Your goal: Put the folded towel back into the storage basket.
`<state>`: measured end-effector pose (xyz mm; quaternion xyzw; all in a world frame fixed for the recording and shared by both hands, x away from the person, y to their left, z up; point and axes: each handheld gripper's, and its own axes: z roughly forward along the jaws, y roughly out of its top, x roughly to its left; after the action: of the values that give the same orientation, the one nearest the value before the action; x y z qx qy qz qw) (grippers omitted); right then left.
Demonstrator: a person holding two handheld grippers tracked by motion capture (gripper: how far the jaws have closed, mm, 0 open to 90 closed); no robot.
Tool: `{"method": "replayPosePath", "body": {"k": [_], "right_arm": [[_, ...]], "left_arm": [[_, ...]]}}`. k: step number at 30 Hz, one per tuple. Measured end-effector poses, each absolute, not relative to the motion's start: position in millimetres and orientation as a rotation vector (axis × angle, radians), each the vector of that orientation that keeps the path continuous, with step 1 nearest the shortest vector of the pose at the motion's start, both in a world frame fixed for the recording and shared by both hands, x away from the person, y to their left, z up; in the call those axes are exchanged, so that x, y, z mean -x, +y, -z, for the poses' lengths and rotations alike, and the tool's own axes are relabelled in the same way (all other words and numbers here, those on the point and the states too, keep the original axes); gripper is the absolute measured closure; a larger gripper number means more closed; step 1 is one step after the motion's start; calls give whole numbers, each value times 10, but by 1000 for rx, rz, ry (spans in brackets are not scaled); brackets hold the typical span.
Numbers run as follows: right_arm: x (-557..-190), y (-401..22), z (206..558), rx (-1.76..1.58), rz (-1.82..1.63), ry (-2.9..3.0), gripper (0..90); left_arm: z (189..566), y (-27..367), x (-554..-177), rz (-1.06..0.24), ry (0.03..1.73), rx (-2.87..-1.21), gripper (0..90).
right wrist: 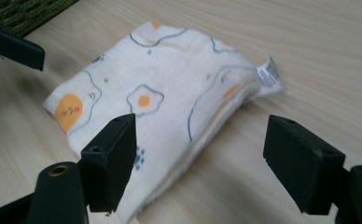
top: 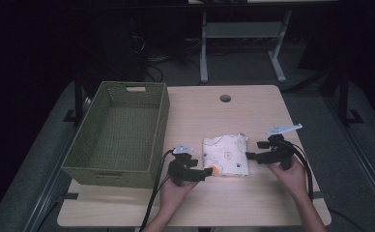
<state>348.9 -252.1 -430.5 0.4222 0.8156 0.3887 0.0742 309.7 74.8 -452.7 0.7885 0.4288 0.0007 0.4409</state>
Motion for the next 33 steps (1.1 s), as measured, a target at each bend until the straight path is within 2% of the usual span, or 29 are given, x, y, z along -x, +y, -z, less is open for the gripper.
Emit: {"method": "replayPosePath", "body": {"k": [7, 14, 22, 27, 30, 31, 33], "right_arm": [[-3815, -2341, 4220, -1267, -1114, 2497, 272], [-3980, -2236, 4260, -1279, -1071, 2525, 317], [-4120, -2150, 4399, -1295, -985, 2541, 404], [-4163, -2134, 4497, -1327, -943, 2562, 460], [-4171, -2109, 4525, -1318, -903, 2565, 509], [-4171, -2102, 4534, -1319, -886, 2565, 530], [-4169, -2097, 4549, -1317, -865, 2562, 578]], "left_arm": [[4548, 712, -3194, -24, 1095, -1974, 336], [4601, 698, -3292, -13, 1130, -2031, 345], [4634, 605, -3359, -17, 1122, -2076, 389], [4632, 557, -3347, -77, 1102, -2108, 425], [4630, 522, -3338, -95, 1083, -2129, 533], [4635, 504, -3339, -90, 1073, -2128, 533], [4639, 477, -3340, -107, 1062, -2136, 592]]}}
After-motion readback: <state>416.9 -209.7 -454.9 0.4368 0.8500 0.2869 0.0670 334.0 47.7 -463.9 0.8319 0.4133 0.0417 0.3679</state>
